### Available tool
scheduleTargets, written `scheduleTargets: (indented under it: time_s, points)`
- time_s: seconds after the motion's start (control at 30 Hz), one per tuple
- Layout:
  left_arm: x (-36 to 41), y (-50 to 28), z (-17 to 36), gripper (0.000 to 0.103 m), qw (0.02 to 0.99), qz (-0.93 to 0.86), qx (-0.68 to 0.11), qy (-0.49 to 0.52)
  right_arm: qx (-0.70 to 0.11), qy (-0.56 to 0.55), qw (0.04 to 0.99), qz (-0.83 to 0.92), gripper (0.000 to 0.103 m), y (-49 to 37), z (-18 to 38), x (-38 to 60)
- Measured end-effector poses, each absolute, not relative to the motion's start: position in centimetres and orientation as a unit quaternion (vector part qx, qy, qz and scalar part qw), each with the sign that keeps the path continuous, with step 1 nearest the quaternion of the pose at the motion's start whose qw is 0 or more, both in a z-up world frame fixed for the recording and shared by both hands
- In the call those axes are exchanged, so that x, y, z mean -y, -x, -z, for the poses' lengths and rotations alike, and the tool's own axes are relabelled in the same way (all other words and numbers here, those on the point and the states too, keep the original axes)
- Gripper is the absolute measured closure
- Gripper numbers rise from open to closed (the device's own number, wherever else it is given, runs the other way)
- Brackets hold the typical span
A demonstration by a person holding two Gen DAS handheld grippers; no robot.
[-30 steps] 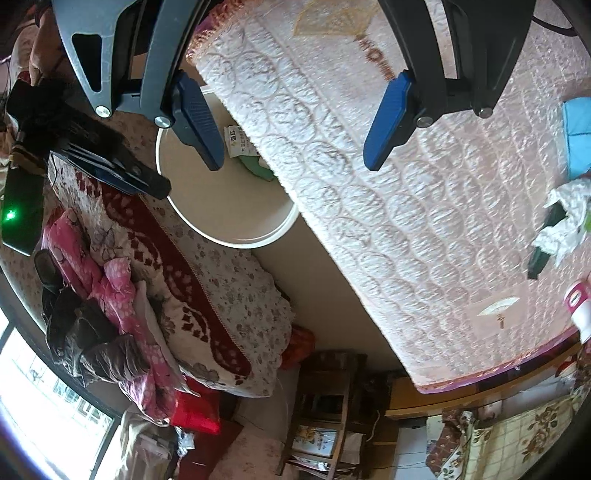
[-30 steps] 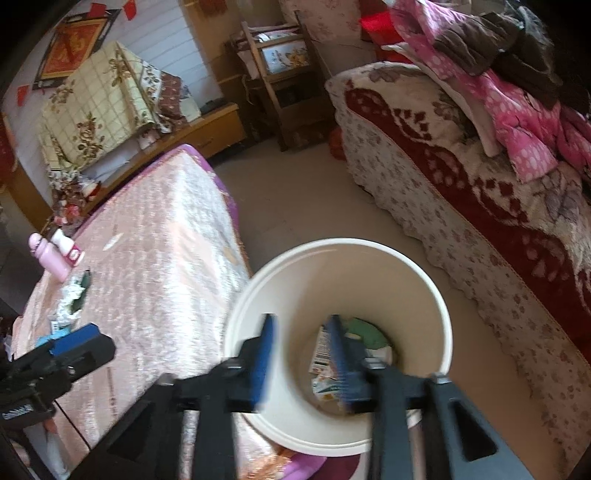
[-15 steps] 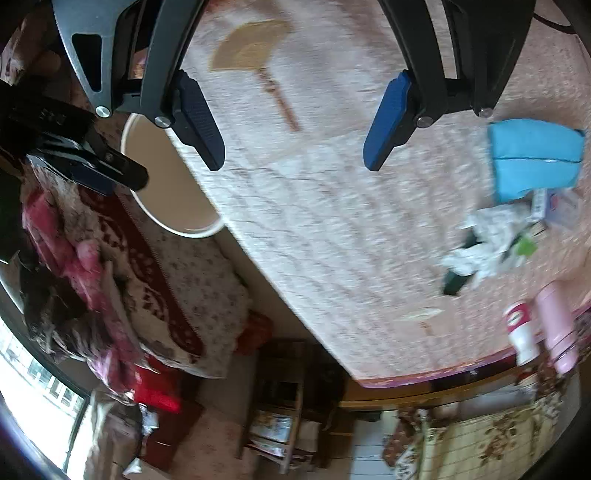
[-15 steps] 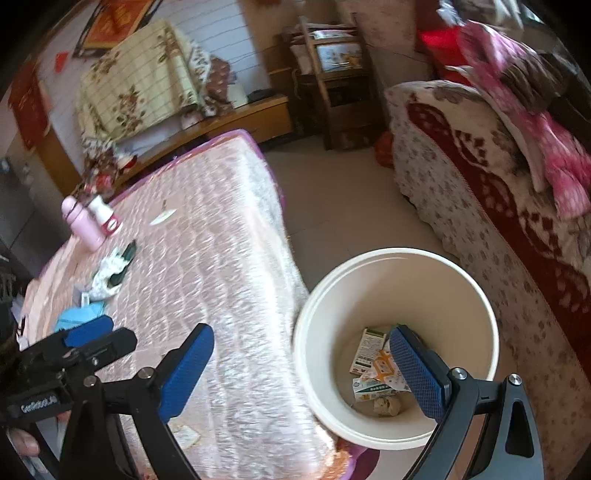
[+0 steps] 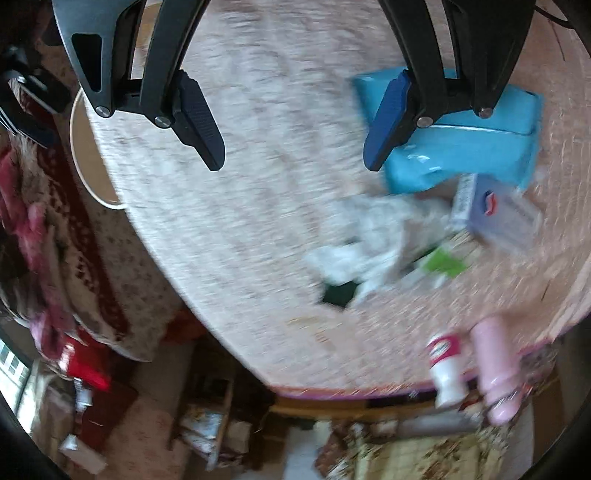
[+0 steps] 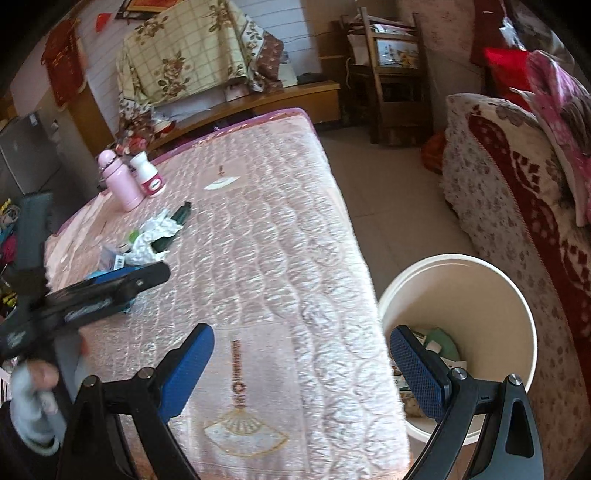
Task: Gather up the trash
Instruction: 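Move both tools back over the mattress toward the remaining trash, then grasp the blue wet-wipe pack with the left tool while the right tool grasps white plastic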
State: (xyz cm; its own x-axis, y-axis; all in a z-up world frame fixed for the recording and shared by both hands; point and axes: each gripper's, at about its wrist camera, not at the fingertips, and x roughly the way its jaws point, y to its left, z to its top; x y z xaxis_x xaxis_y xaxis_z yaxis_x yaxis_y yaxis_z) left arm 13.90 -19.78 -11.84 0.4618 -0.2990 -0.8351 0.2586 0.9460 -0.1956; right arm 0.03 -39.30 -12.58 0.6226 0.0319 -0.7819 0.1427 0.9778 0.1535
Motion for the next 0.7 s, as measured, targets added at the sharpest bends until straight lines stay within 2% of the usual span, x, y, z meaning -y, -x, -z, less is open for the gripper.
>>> scheduleTargets:
  time_s: [0.3,0.53,0.7]
  points:
    - [7.2,-10.4,12.5,0.025,0.835,0.124,-0.535,0.036,-0.448,-0.095,0.889,-0.024,0.005,-2.2,13.2,35.2]
    - [-4.3,-7.8,11.6,0.025,0.845,0.031,-0.529,0.074,-0.458,-0.086,0.879,-0.099,0.005,-4.9,14.0,29.3]
    - [-6.6,-6.8,10.2,0.025,0.852,0.035,-0.511,0.106,-0.471,-0.063,0.870,-0.133,0.005,-6.8,14.7,24.8]
